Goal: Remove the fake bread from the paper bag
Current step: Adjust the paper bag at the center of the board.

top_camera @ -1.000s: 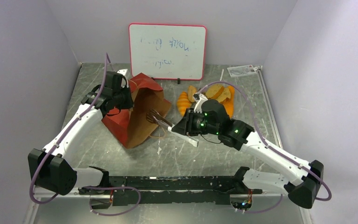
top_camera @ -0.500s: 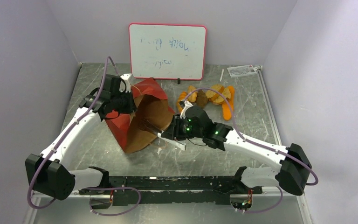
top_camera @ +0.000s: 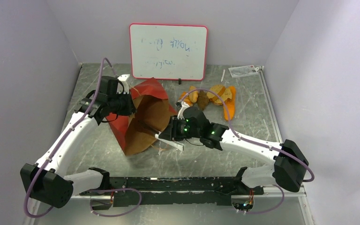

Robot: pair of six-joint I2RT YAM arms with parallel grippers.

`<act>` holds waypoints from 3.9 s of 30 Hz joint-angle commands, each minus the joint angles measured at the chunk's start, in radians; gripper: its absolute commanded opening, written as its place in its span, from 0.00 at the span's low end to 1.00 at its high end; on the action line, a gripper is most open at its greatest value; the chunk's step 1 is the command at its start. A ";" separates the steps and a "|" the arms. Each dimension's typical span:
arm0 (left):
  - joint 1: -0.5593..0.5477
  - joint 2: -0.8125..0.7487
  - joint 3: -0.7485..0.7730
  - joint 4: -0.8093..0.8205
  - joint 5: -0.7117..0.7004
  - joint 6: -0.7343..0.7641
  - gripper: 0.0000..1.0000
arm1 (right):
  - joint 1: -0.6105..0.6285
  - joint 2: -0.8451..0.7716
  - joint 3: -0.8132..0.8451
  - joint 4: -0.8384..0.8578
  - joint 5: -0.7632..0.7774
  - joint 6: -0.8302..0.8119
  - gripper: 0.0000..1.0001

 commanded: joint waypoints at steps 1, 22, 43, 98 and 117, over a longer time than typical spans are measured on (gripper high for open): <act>0.007 0.003 0.019 0.014 -0.034 -0.041 0.07 | 0.006 -0.060 0.083 -0.036 0.011 -0.054 0.28; 0.008 0.115 0.366 -0.110 -0.336 -0.321 0.07 | 0.006 -0.404 0.319 -0.500 0.541 -0.085 0.22; 0.143 0.099 0.495 -0.146 -0.196 -0.354 0.07 | 0.006 -0.319 0.307 -0.475 0.756 -0.085 0.21; 0.421 -0.253 -0.265 0.286 0.403 -0.945 0.07 | 0.048 0.565 0.259 0.153 0.817 -0.113 0.21; 0.421 -0.326 -0.308 0.212 0.312 -0.979 0.07 | 0.048 0.642 0.213 0.097 0.744 -0.040 0.35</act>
